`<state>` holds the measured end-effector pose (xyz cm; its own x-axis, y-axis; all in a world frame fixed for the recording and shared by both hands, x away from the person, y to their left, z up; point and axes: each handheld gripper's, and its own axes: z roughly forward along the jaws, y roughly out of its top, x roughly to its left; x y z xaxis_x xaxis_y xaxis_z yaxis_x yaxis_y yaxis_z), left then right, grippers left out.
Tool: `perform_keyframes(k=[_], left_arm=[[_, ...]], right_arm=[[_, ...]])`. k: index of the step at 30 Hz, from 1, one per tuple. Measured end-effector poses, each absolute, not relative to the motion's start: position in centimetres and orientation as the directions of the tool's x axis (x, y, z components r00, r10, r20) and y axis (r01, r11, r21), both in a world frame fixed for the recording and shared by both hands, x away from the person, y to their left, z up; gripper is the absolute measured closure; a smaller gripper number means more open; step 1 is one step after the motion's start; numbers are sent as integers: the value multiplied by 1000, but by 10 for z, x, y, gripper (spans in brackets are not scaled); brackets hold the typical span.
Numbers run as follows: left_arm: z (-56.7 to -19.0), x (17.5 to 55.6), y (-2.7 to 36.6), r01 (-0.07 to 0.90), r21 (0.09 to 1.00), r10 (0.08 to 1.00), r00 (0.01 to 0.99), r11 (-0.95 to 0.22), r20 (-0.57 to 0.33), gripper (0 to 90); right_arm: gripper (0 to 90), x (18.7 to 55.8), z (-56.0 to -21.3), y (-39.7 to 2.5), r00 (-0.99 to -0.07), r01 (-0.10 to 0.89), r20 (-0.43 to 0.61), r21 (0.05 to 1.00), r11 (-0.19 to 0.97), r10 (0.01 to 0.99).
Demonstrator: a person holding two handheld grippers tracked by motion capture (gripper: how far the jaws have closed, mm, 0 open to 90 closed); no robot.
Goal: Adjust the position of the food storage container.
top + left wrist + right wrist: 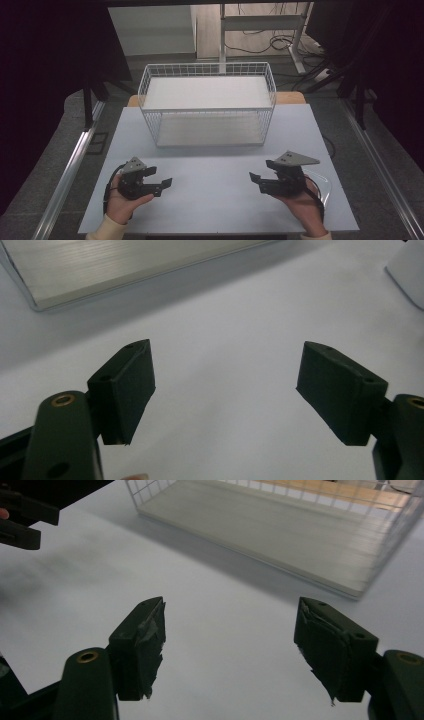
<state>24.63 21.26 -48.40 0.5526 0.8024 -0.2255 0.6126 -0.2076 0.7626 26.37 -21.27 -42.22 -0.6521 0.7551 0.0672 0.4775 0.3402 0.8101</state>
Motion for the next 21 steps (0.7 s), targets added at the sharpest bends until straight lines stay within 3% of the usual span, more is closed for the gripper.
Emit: perform_keyframes(k=[21], left_arm=[[-489, 248, 217, 639, 744, 804, 539, -196, -250, 228]], right_arm=[[402, 267, -419, -285, -482, 582, 44, 763, 282, 875]])
